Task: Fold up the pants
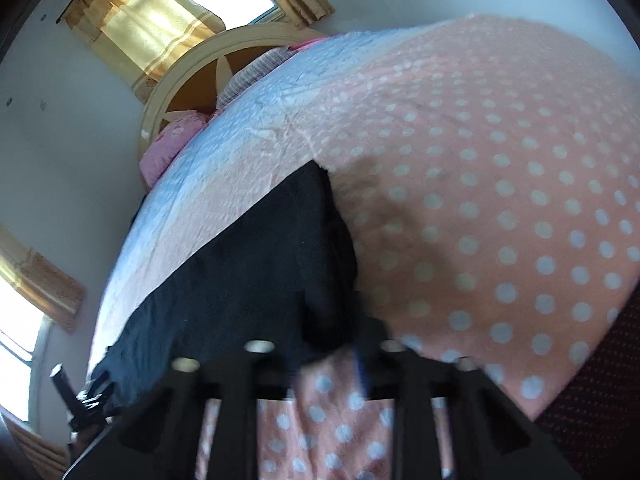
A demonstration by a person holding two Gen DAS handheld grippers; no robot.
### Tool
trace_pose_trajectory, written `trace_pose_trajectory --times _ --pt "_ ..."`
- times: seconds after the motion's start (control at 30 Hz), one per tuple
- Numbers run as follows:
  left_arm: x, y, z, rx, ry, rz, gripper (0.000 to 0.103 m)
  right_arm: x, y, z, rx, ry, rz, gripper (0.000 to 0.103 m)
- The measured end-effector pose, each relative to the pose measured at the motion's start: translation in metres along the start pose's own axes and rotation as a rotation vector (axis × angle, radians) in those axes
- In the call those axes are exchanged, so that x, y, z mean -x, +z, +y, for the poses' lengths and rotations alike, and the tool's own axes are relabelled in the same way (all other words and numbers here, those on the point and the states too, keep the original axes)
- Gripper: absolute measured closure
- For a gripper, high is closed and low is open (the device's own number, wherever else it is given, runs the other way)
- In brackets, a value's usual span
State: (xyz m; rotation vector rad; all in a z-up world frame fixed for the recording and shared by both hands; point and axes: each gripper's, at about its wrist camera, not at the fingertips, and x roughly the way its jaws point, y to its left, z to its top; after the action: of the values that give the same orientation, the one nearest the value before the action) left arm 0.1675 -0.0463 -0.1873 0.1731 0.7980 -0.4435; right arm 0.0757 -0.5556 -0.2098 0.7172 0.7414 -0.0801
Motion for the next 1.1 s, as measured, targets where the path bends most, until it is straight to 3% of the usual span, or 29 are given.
trace_pose_trajectory --times 0.3,0.53,0.67,0.9,1.0,1.03,1.1 --pt "0.0 0.001 0.001 0.005 -0.004 -0.002 0.0 0.005 0.003 0.014 0.03 -0.017 -0.058 0.089" --pt "0.01 -0.002 0.009 0.069 -0.03 -0.054 0.0 0.034 0.0 0.106 0.315 -0.068 -0.162 0.09" --pt "0.019 -0.005 0.01 0.121 -0.062 -0.098 0.0 0.032 -0.013 0.165 0.483 -0.055 -0.167 0.09" --pt "0.027 -0.004 0.002 0.126 -0.124 -0.12 0.0 -0.024 -0.07 0.24 0.774 -0.07 -0.037 0.089" --pt "0.028 -0.001 -0.002 0.124 -0.162 -0.117 0.0 -0.06 -0.091 0.242 0.788 -0.014 0.113 0.087" --pt "0.029 0.0 -0.004 0.121 -0.175 -0.114 0.0 -0.07 -0.099 0.242 0.8 -0.014 0.157 0.085" --pt "0.029 0.003 -0.011 0.105 -0.204 -0.106 0.0 -0.075 -0.109 0.239 0.843 -0.014 0.168 0.071"
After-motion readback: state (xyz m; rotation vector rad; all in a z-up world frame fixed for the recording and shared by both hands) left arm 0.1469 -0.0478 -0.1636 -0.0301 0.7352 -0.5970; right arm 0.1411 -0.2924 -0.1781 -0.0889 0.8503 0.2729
